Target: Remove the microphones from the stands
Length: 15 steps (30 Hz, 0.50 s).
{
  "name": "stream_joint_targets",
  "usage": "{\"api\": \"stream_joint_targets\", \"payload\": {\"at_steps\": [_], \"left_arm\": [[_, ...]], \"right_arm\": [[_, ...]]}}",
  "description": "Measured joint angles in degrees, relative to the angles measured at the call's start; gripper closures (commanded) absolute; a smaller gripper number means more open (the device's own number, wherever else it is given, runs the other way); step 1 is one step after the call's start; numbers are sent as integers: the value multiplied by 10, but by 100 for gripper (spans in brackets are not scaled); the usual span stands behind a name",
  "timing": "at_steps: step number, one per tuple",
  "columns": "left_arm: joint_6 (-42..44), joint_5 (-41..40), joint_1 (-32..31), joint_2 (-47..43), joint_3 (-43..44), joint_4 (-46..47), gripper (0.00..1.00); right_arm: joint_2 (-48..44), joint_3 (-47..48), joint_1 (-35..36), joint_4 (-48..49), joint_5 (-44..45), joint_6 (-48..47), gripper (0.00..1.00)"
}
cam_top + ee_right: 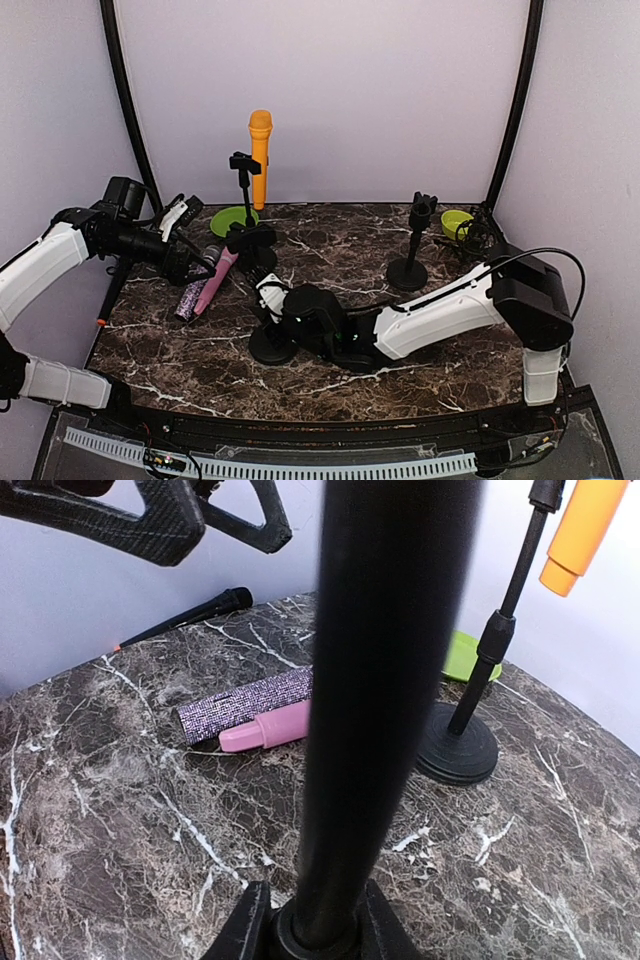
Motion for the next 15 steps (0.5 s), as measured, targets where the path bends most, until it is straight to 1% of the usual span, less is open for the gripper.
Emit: {"api": "stream_joint_targets", "payload": {"at_steps": [4, 9, 13, 15], "left_arm": [[23, 32, 0, -5, -9, -4, 2], [76, 97, 0, -31, -36, -30, 11], [84, 119, -13, -55, -53, -24, 18], [81, 121, -33, -59, -61, -9, 21]], "right_arm": [[-19, -2, -1, -30, -8, 17, 100], [-64, 15, -8, -105, -35, 52, 100], [-90, 55, -12, -135, -55, 81, 100], [-101, 75, -12, -137, -64, 99, 100]]}}
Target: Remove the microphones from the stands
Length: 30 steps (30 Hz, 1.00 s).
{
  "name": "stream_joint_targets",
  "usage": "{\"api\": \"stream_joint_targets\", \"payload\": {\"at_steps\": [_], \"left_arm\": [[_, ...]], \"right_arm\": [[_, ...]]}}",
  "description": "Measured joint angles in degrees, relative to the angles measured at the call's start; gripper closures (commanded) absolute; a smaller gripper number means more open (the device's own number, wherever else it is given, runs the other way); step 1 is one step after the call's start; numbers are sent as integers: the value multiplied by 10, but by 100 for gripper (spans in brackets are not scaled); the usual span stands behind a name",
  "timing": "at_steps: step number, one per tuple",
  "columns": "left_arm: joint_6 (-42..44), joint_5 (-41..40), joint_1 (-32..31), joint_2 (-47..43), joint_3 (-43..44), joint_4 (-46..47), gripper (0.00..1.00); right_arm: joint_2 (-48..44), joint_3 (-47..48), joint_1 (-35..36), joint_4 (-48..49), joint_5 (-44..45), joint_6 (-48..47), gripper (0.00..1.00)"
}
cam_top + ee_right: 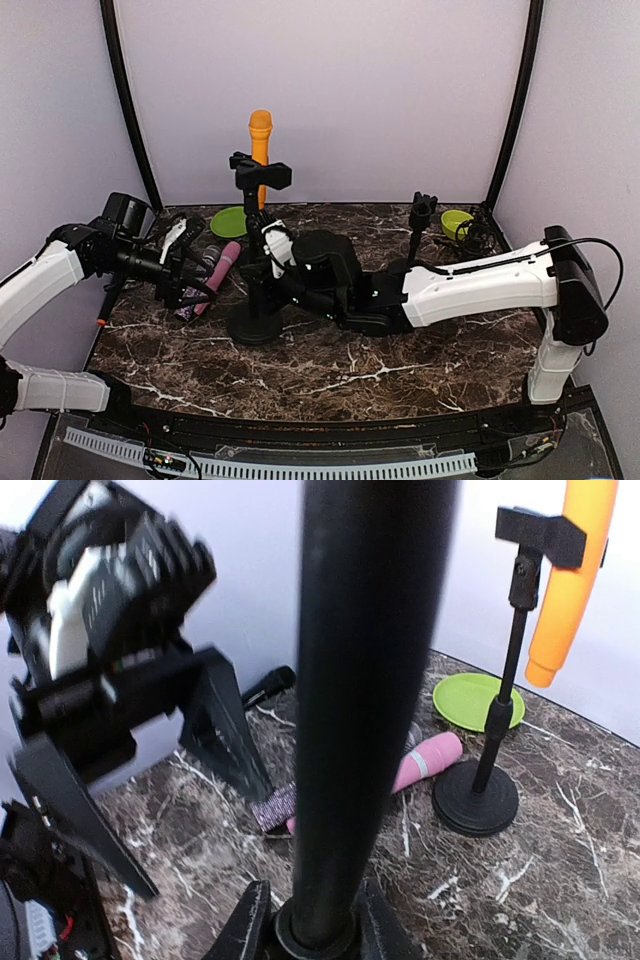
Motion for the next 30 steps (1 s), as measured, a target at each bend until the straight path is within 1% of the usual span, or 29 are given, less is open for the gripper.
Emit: {"api": "stream_joint_targets", "payload": {"at_steps": [4, 7, 14, 18, 19, 22, 23, 24, 25, 30], "left_arm": [[-26, -6, -48, 0, -20, 33, 30], [-48, -12, -68, 1, -23, 51, 35], [-75, -8, -69, 4, -22, 84, 43], [-89, 3, -71, 5, -22, 90, 53], [-91, 8, -71, 5, -22, 92, 58], [-96, 21, -71, 7, -20, 91, 83], [-102, 22, -72, 7, -19, 90, 89], [-87, 28, -75, 8, -18, 93, 97], [-89, 32, -77, 7, -18, 91, 100], [-92, 45, -77, 5, -18, 94, 100]], "right_arm": [[-3, 37, 0, 0, -4, 37, 100], [-2, 66, 1, -9, -9, 57, 100], [0, 97, 3, -27, -13, 73, 100], [10, 107, 4, -28, -29, 83, 100], [15, 112, 4, -27, -35, 85, 100], [25, 121, 6, -27, -45, 89, 100], [28, 122, 6, -26, -45, 89, 100], [29, 122, 5, -26, -43, 90, 100], [31, 122, 4, -23, -43, 99, 100], [30, 114, 2, 2, -56, 103, 100]]}}
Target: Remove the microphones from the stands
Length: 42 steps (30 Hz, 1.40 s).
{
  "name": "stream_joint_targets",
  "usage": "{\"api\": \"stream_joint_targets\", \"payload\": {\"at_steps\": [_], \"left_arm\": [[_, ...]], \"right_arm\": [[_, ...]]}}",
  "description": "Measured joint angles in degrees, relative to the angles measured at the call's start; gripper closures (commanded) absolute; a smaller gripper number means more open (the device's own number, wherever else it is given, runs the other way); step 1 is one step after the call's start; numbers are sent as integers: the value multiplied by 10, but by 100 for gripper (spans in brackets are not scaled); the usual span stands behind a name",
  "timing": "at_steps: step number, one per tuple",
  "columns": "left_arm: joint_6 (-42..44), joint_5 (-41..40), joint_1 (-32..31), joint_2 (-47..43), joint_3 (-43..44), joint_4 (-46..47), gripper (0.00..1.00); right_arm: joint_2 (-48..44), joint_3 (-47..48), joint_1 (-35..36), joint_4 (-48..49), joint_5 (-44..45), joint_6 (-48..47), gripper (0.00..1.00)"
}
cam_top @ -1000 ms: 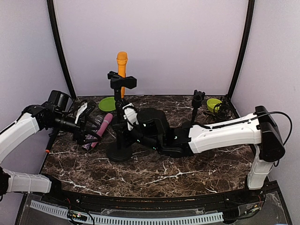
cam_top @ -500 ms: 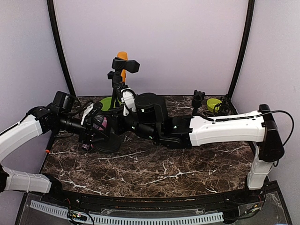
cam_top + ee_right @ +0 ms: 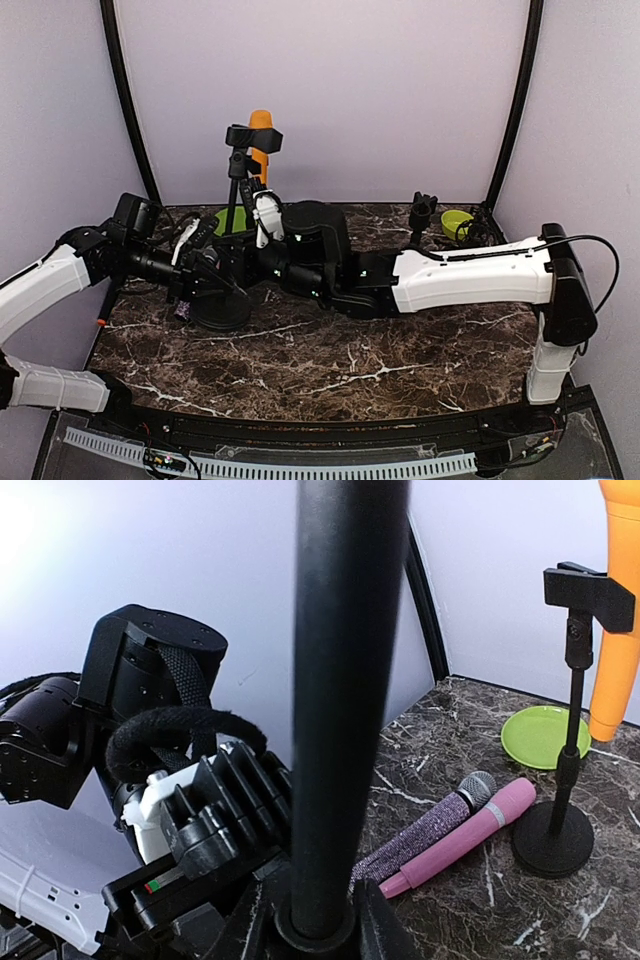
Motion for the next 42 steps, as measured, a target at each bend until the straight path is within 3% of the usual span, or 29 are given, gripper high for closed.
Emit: {"api": "stream_joint_targets", "payload": {"at_steps": [5, 16, 19, 21, 23, 28, 36, 42], "left_arm": [[-19, 51, 0, 1, 8, -16, 100], [-123, 229, -14, -5, 50, -1, 100], [-138, 251, -16, -6, 50, 0, 100], [-141, 257, -16, -6, 50, -3, 100], [-138, 258, -16, -6, 51, -9, 100], [-118, 213, -2, -6, 58, -26, 100], [-83, 80, 1, -7, 60, -28, 100], [-71, 42, 0, -11, 60, -23, 100]], "right_arm": [[-9, -41, 0, 82, -25, 8, 100], [-31, -100, -59, 303, -331, 118, 98], [-21, -100, -70, 340, -384, 148, 89], [-19, -100, -74, 349, -400, 157, 61], [-19, -100, -75, 345, -406, 163, 42], [-31, -80, -61, 245, -335, 137, 27], [-40, -7, -3, 21, -89, 80, 35], [-18, 49, 14, -50, 14, 68, 61]]}}
